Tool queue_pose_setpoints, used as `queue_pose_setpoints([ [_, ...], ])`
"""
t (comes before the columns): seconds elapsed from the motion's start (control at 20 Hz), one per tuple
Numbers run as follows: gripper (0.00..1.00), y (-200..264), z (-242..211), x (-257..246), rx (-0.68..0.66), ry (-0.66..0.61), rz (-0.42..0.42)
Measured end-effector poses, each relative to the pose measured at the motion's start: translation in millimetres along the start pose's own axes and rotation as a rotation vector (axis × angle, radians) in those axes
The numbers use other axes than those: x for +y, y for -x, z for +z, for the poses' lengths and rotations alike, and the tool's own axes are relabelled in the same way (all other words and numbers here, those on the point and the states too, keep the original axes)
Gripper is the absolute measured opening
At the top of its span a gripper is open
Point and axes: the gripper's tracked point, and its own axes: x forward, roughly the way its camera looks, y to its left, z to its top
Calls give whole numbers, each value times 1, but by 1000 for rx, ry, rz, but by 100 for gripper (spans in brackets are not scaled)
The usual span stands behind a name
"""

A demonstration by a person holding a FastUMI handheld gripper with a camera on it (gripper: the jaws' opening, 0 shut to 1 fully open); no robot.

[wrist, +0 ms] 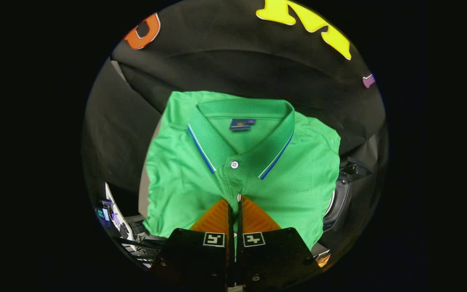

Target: Put the clothes into the washing machine and then close the washing machine lid.

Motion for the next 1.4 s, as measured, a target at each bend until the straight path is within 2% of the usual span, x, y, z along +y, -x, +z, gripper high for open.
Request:
queue_pose_setpoints([
  [0.4,1,68,13,-16,-81,-63,80],
  [0.7,1,125,22,-53,-177,-111,117],
  [1.1,1,178,14,-115,-315,-128,39],
  [1.4,1,201,-9,-153,-379,-165,6],
])
